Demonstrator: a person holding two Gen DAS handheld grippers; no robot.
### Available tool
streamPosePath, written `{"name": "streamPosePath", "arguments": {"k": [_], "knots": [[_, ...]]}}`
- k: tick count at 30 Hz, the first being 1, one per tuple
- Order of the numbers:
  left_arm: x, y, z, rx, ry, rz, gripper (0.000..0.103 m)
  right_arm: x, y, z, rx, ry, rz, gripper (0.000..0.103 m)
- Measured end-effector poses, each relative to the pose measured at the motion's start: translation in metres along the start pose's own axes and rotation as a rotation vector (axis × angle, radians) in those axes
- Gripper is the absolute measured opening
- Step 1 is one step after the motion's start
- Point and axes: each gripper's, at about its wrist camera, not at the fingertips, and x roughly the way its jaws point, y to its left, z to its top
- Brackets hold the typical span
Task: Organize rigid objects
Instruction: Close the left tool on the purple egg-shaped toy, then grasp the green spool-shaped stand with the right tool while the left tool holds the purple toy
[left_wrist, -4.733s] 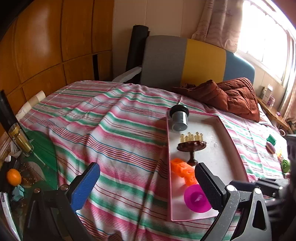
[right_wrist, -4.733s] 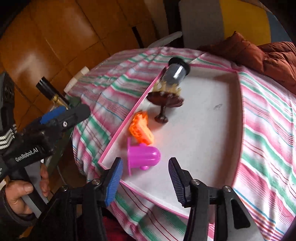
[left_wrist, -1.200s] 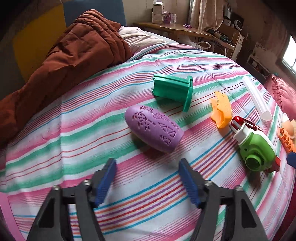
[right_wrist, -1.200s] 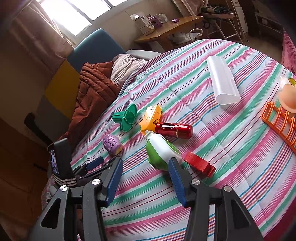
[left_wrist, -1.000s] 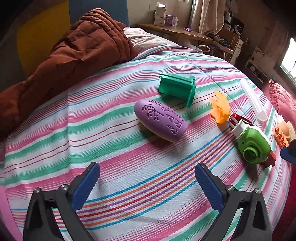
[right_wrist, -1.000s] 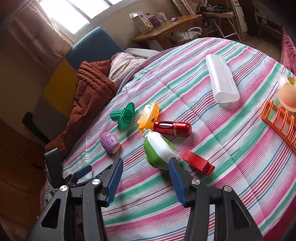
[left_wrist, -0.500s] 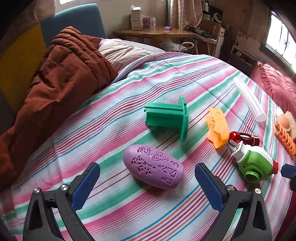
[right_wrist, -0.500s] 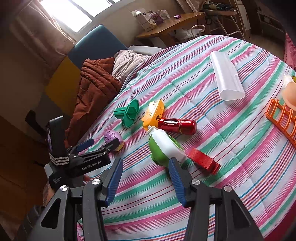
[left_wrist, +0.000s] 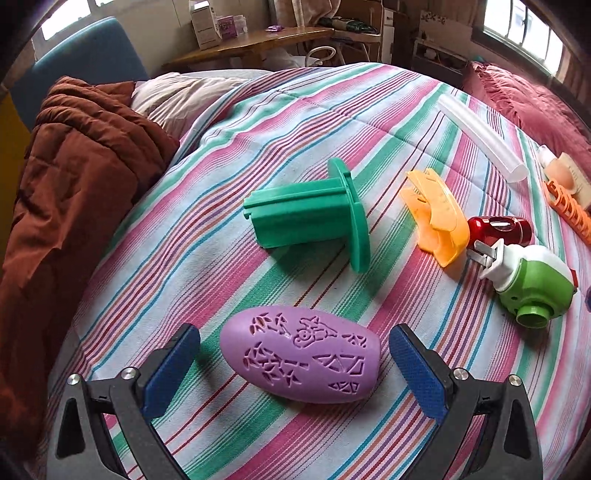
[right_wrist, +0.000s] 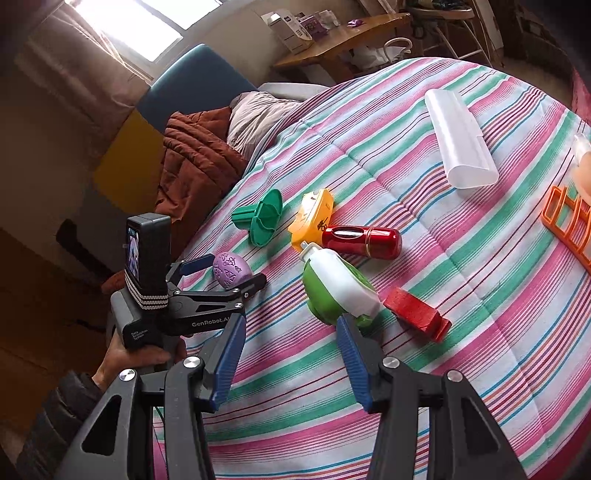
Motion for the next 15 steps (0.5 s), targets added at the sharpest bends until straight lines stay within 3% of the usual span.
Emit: {"name": "streamPosePath", "arguments": {"k": [2, 10, 15], "knots": [[-0.004, 0.003, -0.001, -0.034, -0.025, -0.019, 0.077, 0.0, 0.0, 0.0, 0.002, -0.002, -0.001, 0.052], [-0.017, -0.003, -0.033, -0.103, -0.039, 0.011, 0.077, 0.001, 0.001, -0.001, -0.008, 0.005, -0.015, 0.052], [-0.038, -0.011, -0.071, -0.218, -0.027, 0.055, 0.077, 0.001, 0.005, -0.002, -0.037, 0.01, -0.036, 0.052]]}}
